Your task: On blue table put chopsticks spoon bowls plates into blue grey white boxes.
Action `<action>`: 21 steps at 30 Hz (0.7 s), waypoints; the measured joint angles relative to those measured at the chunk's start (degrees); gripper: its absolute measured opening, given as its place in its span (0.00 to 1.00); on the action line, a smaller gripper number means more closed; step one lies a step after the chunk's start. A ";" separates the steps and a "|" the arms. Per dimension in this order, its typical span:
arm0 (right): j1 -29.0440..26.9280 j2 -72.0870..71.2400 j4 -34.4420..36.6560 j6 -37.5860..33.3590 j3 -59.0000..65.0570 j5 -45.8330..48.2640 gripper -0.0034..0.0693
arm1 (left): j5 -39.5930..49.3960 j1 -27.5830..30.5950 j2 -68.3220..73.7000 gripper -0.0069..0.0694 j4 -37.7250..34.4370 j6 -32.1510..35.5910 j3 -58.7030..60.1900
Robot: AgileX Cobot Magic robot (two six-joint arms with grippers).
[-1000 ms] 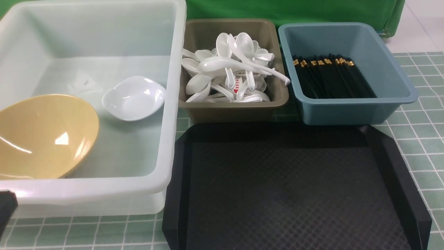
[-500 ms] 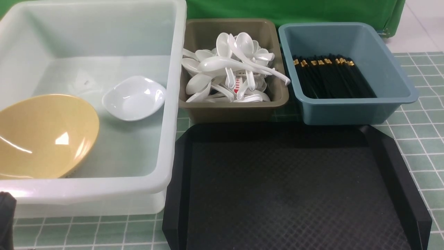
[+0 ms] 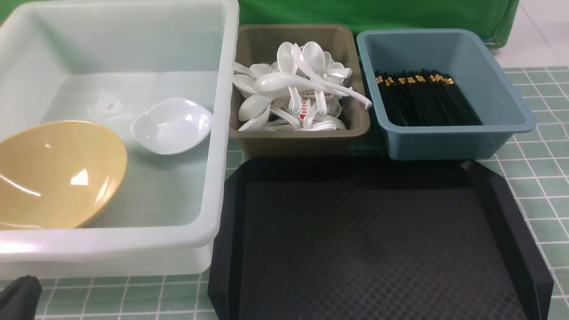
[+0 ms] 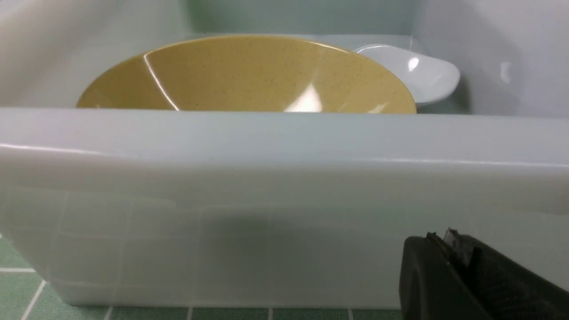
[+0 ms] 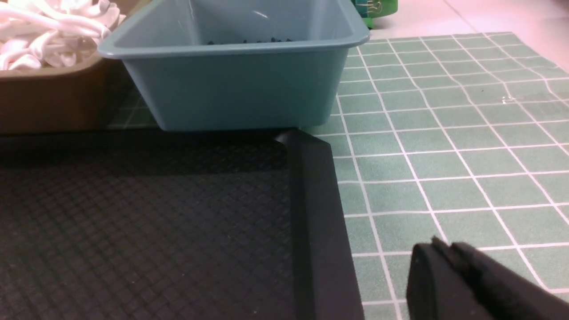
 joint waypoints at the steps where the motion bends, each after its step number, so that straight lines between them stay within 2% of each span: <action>1: 0.00 0.00 0.00 0.00 0.00 0.00 0.15 | 0.00 0.00 0.00 0.07 -0.05 0.00 0.00; 21: 0.00 0.00 0.00 0.00 0.00 0.00 0.18 | 0.00 0.00 0.00 0.07 -0.11 0.00 0.00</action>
